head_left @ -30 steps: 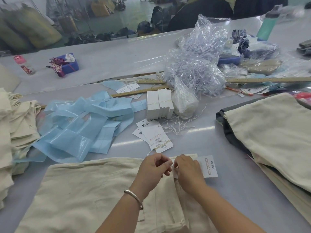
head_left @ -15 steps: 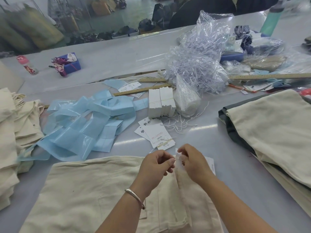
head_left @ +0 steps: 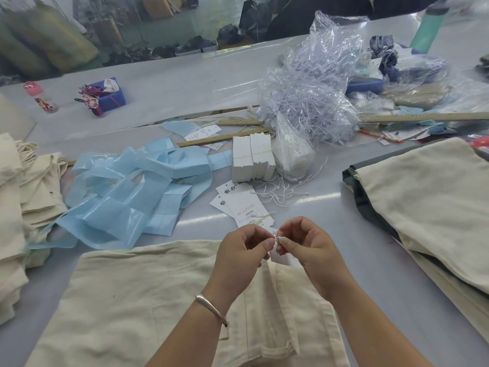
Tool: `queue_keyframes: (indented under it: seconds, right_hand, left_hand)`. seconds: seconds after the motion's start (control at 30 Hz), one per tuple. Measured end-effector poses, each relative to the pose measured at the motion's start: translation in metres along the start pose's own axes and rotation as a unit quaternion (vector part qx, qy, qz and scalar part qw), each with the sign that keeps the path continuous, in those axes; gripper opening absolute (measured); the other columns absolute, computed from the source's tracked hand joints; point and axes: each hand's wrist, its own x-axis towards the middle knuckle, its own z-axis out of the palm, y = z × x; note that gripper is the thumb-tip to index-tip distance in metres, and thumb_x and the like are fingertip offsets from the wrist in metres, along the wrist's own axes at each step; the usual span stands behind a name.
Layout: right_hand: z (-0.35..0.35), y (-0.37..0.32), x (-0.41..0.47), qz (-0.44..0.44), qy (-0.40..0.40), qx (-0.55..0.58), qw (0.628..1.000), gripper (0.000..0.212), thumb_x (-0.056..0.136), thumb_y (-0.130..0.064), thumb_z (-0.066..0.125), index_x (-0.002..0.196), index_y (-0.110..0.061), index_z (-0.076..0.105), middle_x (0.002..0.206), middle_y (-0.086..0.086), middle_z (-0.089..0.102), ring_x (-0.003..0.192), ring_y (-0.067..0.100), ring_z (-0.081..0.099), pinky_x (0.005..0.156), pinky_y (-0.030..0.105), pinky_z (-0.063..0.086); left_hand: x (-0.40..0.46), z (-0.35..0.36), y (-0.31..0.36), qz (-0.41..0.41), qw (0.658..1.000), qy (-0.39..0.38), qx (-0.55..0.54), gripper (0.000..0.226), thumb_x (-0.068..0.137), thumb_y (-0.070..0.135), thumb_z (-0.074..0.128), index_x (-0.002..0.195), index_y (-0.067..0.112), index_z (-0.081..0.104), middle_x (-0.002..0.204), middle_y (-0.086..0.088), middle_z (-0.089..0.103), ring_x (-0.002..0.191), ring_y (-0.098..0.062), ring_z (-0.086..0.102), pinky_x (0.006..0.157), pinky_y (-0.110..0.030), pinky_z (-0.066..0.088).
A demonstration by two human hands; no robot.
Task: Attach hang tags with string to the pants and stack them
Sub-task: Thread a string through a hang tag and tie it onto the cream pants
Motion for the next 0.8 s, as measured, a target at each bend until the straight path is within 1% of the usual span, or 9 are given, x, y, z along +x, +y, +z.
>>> queue_keyframes:
  seconds: [0.13, 0.23, 0.3, 0.33, 0.43, 0.5, 0.63, 0.73, 0.8]
  right_hand:
    - [0.002, -0.001, -0.002, 0.002, -0.007, 0.024, 1.0, 0.013, 0.085, 0.011, 0.059, 0.096, 0.004, 0.059, 0.081, 0.012, 0.062, 0.073, 0.023, 0.057, 0.073, 0.027, 0.05]
    - [0.006, -0.003, -0.003, -0.012, -0.013, -0.016, 1.0, 0.013, 0.085, 0.011, 0.06, 0.094, 0.002, 0.059, 0.08, 0.009, 0.064, 0.072, 0.022, 0.059, 0.072, 0.026, 0.051]
    - [0.008, -0.006, -0.003, -0.026, -0.018, -0.071, 0.997, 0.015, 0.086, 0.013, 0.059, 0.094, 0.0, 0.057, 0.08, 0.008, 0.063, 0.071, 0.018, 0.061, 0.071, 0.026, 0.051]
    - [0.01, -0.008, -0.003, -0.035, -0.023, -0.117, 0.992, 0.017, 0.087, 0.013, 0.059, 0.093, -0.002, 0.056, 0.08, 0.007, 0.063, 0.071, 0.017, 0.061, 0.072, 0.027, 0.051]
    - [0.014, -0.015, -0.005, -0.075, -0.046, -0.265, 0.96, 0.019, 0.089, 0.007, 0.058, 0.094, -0.01, 0.055, 0.081, -0.001, 0.064, 0.072, 0.01, 0.062, 0.071, 0.018, 0.049]
    - [0.016, -0.019, -0.006, -0.096, -0.045, -0.31, 0.945, 0.02, 0.09, 0.006, 0.057, 0.093, -0.013, 0.053, 0.079, -0.006, 0.062, 0.073, 0.008, 0.06, 0.069, 0.015, 0.046]
    - [0.016, -0.022, -0.006, -0.114, -0.034, -0.346, 0.931, 0.023, 0.09, 0.007, 0.055, 0.093, -0.016, 0.052, 0.08, -0.008, 0.059, 0.079, 0.008, 0.055, 0.07, 0.017, 0.046]
    - [0.016, -0.023, -0.007, -0.122, -0.045, -0.371, 0.919, 0.028, 0.09, 0.006, 0.053, 0.093, -0.022, 0.051, 0.084, -0.009, 0.059, 0.084, 0.011, 0.055, 0.073, 0.019, 0.046]
    - [0.016, -0.024, -0.007, -0.123, -0.047, -0.376, 0.917, 0.034, 0.09, 0.007, 0.052, 0.091, -0.026, 0.05, 0.084, -0.008, 0.059, 0.083, 0.012, 0.055, 0.073, 0.021, 0.047]
  left_hand:
    - [-0.004, -0.001, 0.005, 0.021, 1.0, -0.004, 0.006, 0.018, 0.085, 0.004, 0.069, 0.077, 0.019, 0.07, 0.067, 0.005, 0.069, 0.06, -0.007, 0.06, 0.054, -0.017, 0.045]
    - [-0.005, -0.002, 0.009, 0.038, 0.999, 0.005, 0.016, 0.018, 0.084, 0.005, 0.07, 0.077, 0.022, 0.07, 0.066, 0.006, 0.069, 0.06, -0.007, 0.061, 0.057, -0.015, 0.045]
    - [-0.006, -0.003, 0.011, 0.055, 0.998, 0.015, 0.041, 0.017, 0.084, 0.006, 0.071, 0.077, 0.022, 0.071, 0.068, 0.006, 0.069, 0.061, -0.008, 0.062, 0.059, -0.016, 0.045]
    - [-0.006, -0.003, 0.011, 0.07, 0.995, 0.019, 0.069, 0.016, 0.083, 0.007, 0.071, 0.078, 0.023, 0.071, 0.069, 0.008, 0.069, 0.062, -0.007, 0.062, 0.06, -0.016, 0.046]
    - [-0.008, -0.005, 0.012, 0.133, 0.977, 0.023, 0.164, 0.015, 0.083, 0.006, 0.072, 0.082, 0.022, 0.074, 0.073, 0.011, 0.068, 0.067, -0.004, 0.058, 0.06, -0.01, 0.04]
    - [-0.007, -0.007, 0.013, 0.17, 0.963, 0.023, 0.207, 0.013, 0.083, 0.006, 0.072, 0.085, 0.019, 0.074, 0.076, 0.01, 0.068, 0.07, -0.004, 0.058, 0.061, -0.008, 0.038]
    - [-0.005, -0.009, 0.015, 0.193, 0.948, 0.03, 0.25, 0.01, 0.085, 0.008, 0.07, 0.085, 0.018, 0.072, 0.077, 0.009, 0.066, 0.075, -0.008, 0.058, 0.064, -0.017, 0.045]
    - [-0.004, -0.011, 0.014, 0.189, 0.948, 0.025, 0.255, 0.008, 0.085, 0.01, 0.069, 0.085, 0.017, 0.07, 0.077, 0.008, 0.065, 0.074, -0.01, 0.058, 0.065, -0.023, 0.047]
    - [-0.004, -0.011, 0.014, 0.186, 0.95, 0.02, 0.25, 0.007, 0.086, 0.01, 0.069, 0.086, 0.018, 0.07, 0.077, 0.008, 0.065, 0.073, -0.011, 0.058, 0.065, -0.024, 0.048]
